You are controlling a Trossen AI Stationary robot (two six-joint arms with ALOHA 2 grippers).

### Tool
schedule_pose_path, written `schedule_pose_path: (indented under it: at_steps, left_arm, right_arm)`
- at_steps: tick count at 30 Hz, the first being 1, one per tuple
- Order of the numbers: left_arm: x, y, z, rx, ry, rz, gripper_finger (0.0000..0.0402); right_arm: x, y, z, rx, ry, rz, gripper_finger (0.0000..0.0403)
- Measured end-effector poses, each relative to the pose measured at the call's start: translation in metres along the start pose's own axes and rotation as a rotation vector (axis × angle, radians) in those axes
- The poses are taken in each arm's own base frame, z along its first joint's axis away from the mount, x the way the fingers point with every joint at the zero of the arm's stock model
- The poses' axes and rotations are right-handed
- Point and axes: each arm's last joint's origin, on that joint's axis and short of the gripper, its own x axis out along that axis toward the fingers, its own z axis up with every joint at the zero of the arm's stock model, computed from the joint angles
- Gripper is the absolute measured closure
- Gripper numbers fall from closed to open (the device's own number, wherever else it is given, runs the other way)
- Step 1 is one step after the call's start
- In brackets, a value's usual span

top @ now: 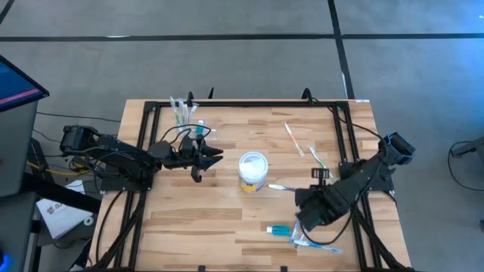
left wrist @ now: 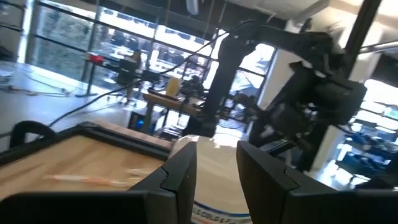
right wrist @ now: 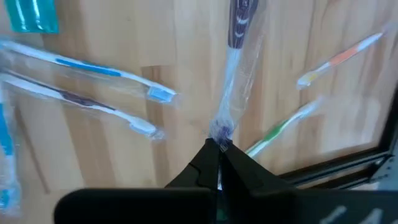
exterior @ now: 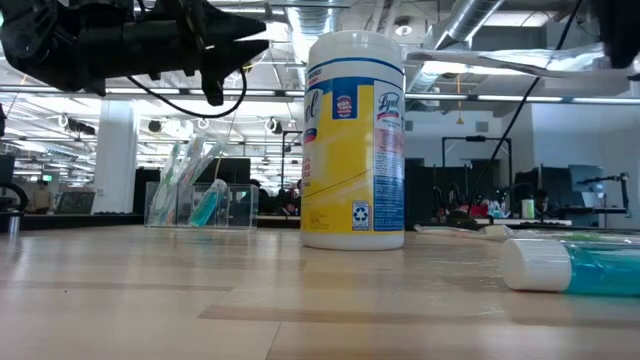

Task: Pick & Place toothbrushing station
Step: Put the top purple toothbrush into the transparent organizer

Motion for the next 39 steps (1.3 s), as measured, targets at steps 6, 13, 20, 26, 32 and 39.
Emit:
schedule_pose_path:
  at_steps: [6, 13, 20, 26, 32, 39]
  left_arm:
    - [-0.001, -0.002, 0.002, -0.024, 0.001, -0.050, 0.0294]
    - [-0.001, -0.003, 0.002, -0.016, 0.003, -0.057, 0.0294]
    - [-0.001, -0.003, 0.004, -0.064, -0.008, -0.061, 0.0294]
    - [-0.002, -0.005, 0.007, -0.288, 0.013, -0.143, 0.0294]
    - [-0.004, -0.008, 0.014, -0.452, 0.013, -0.182, 0.0294]
    - [-0.007, -0.010, 0.021, -0.539, -0.011, -0.202, 0.0294]
  right_arm:
    - [-0.001, -0.009, 0.009, -0.003, -0.041, -0.026, 0.0403]
    - [-0.023, -0.010, 0.026, -0.036, -0.206, 0.064, 0.0403]
    - [-0.034, -0.021, 0.039, -0.070, -0.316, 0.040, 0.0403]
    - [-0.031, -0.033, 0.047, -0.123, -0.318, 0.011, 0.0403]
    - [-0.028, -0.043, 0.054, -0.192, -0.329, -0.033, 0.0403]
    - [-0.032, -0.054, 0.060, -0.256, -0.364, -0.125, 0.0403]
